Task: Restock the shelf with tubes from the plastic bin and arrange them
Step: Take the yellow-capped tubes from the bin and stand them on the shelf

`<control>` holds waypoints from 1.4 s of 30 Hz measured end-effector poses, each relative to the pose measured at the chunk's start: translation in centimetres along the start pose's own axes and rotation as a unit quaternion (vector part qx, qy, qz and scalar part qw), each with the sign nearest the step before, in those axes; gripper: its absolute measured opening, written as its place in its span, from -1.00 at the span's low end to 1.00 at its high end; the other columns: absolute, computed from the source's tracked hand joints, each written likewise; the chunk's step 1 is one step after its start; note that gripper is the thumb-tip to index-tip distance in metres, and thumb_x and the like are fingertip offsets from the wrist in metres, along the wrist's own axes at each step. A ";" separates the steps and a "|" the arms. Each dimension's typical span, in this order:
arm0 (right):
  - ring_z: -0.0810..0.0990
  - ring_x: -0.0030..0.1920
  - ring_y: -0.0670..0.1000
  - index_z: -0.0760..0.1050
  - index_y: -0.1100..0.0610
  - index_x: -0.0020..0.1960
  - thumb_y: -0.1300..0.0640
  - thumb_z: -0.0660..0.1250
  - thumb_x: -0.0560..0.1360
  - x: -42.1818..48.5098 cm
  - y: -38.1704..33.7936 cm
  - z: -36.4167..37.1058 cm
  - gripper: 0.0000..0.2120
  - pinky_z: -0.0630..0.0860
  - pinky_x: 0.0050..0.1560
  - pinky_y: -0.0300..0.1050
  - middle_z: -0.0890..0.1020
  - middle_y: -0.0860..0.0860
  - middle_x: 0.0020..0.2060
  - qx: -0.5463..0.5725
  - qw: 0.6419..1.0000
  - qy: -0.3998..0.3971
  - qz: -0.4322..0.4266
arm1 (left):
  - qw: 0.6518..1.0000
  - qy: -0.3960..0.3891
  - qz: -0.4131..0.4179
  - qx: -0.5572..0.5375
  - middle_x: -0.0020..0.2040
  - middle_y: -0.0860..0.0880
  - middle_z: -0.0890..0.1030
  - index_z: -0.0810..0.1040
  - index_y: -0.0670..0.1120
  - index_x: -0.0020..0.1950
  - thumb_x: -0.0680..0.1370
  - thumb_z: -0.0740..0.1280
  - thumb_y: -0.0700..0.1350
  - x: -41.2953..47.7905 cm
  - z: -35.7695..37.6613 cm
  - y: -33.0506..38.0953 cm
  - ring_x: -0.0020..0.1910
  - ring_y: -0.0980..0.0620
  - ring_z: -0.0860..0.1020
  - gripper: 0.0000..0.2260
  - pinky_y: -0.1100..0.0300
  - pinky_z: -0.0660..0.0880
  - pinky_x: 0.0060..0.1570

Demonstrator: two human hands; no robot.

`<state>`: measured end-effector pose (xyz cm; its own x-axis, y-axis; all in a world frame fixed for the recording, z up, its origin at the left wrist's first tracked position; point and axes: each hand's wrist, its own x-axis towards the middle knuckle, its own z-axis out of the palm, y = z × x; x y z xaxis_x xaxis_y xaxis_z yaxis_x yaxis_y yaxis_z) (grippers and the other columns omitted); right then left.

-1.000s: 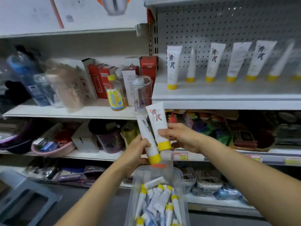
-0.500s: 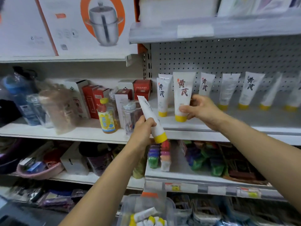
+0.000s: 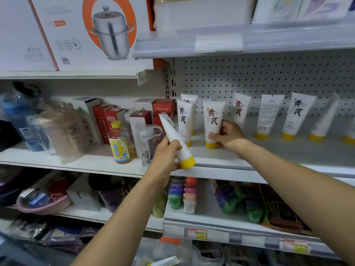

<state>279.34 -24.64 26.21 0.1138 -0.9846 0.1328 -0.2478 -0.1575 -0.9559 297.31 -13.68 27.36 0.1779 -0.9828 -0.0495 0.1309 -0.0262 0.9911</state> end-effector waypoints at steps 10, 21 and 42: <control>0.52 0.03 0.05 0.42 0.16 0.21 0.24 0.41 0.46 -0.6 -0.1 0.4 -0.65 0.51 0.08 -0.06 0.53 0.04 -0.02 -0.068 0.986 0.146 0.033 | 1.000 -0.019 0.014 -0.009 0.19 -0.12 0.56 0.48 0.07 0.06 0.55 0.11 -0.27 -0.8 0.3 0.1 0.21 -0.17 0.53 -0.72 -0.14 0.59 0.01; 0.64 -0.06 -0.07 0.58 0.05 0.13 0.29 0.50 0.36 -8.5 -3.8 0.0 -0.62 0.60 0.01 -0.14 0.70 0.06 -0.08 -0.018 0.983 -0.180 -0.042 | 0.996 -0.057 0.053 0.046 0.01 -0.05 0.63 0.56 0.00 0.05 0.52 0.18 -0.31 -2.1 3.2 0.6 0.02 -0.06 0.61 -0.73 -0.16 0.61 -0.03; 0.59 0.07 0.13 0.47 0.21 0.19 0.19 0.58 0.29 -2.2 0.3 -7.2 -0.48 0.55 0.12 0.01 0.61 0.10 0.09 -0.163 0.983 0.081 0.024 | 0.761 0.008 0.211 0.613 0.22 0.04 0.58 0.46 0.03 0.34 0.56 0.26 0.07 1.1 5.3 -1.1 0.19 -0.05 0.52 -0.64 -0.01 0.46 0.14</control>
<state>272.04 -23.08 27.53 -0.0538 -0.9863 0.1558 -0.5470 -0.1014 -0.8310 292.16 -15.72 26.87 -0.0357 -0.9490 0.3132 -0.9484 0.1310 0.2889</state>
